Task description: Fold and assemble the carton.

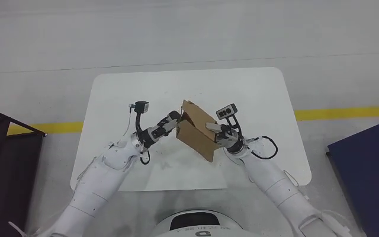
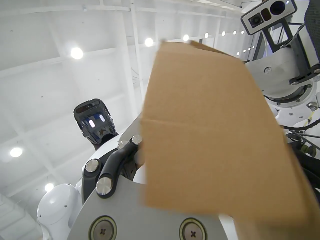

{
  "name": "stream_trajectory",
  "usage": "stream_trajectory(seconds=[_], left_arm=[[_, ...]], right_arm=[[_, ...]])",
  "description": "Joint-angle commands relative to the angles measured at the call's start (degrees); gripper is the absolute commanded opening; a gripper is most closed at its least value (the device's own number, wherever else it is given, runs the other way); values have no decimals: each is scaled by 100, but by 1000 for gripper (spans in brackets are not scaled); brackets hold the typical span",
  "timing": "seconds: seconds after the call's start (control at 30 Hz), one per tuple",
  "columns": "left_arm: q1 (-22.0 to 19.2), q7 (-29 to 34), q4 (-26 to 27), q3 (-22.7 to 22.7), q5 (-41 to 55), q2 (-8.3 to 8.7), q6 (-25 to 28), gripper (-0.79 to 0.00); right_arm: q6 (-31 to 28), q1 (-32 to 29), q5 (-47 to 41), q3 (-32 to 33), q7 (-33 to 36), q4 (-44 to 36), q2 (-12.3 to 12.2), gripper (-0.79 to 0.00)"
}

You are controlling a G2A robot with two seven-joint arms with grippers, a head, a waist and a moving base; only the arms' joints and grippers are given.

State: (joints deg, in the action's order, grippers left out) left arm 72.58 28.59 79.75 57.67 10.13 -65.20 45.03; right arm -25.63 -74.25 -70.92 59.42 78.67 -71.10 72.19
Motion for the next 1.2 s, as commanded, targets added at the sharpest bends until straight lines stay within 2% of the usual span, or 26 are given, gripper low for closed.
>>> stream_trajectory(seconds=[0.0, 0.47, 0.73, 0.87, 1.17], left_arm=[[-36, -28, -51, -51, -36, -22, -7, 0], [-195, 65, -237, -205, -149, -107, -75, 0], [-205, -129, -315, -73, -143, -121, 56, 0], [-112, -156, -289, 63, -52, -98, 170, 0], [-112, -156, -289, 63, -52, -98, 170, 0]], right_arm=[[40, -8, 55, 43, 41, 7, 47, -785], [314, -110, 424, 358, 314, 19, 355, -785], [392, -130, 557, 560, 392, 44, 488, -785], [376, -135, 566, 598, 376, 42, 495, -785], [376, -135, 566, 598, 376, 42, 495, -785]])
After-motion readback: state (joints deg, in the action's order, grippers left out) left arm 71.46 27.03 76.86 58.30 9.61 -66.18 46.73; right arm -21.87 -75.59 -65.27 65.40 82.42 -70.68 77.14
